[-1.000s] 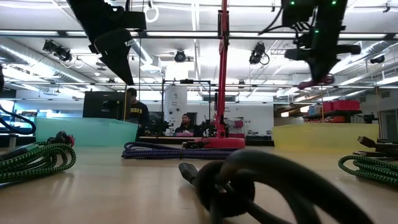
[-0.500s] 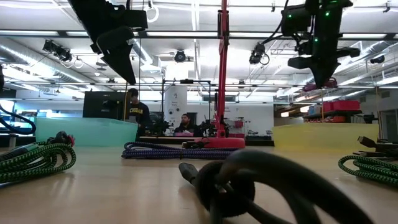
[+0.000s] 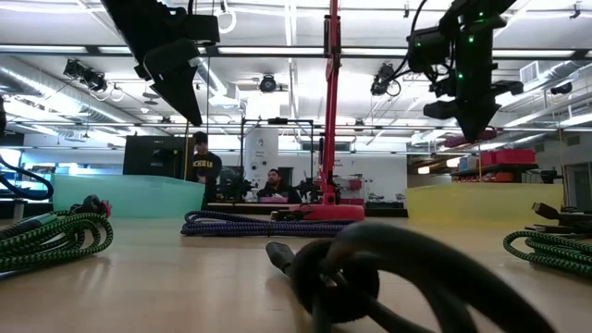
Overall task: Pick & Place USB Port
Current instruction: Put the pink black USB cable into the yellow bin, then put the black USB cable into the green bin
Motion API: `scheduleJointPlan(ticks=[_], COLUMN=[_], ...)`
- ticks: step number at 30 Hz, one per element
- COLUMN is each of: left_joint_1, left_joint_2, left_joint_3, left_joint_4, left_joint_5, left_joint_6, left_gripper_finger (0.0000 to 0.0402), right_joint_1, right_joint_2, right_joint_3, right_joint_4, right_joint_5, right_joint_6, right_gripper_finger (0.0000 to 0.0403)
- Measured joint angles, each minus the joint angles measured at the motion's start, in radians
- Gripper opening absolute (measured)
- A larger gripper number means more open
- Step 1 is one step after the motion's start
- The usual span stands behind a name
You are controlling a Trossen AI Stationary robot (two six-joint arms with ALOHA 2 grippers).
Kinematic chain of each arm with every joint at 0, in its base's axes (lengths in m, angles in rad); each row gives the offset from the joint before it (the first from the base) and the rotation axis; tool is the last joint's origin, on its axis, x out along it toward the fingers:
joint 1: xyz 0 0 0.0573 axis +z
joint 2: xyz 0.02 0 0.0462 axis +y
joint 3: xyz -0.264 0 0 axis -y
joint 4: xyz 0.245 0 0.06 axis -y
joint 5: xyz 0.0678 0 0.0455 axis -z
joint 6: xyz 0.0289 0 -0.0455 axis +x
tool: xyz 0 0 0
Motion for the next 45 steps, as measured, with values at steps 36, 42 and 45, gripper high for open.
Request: scheduleJointPlan(ticks=[36,42,45], left_joint_1=[0.031,0.166,0.232], left_joint_2=[0.031,0.121,0.178], left_joint_3=[0.000,0.000,0.000], left_joint_4=[0.231,0.389,0.460], left_joint_5=[-0.027,0.134,0.208], left_joint_6=[0.069,0.123,0.128], left_gripper_finger=[0.0087,0.0087,0.0095], right_joint_1=[0.498,0.506,0.505], right_joint_2=[0.070,0.073,0.071], right_joint_3=[0.000,-0.001,-0.001], right_joint_4=[0.647,0.759,0.791], right_joint_5=[-0.319,-0.319,-0.318], right_joint_6=[-0.192,-0.253,-0.278], right_gripper_finger=[0.0191,0.0191,0.0191])
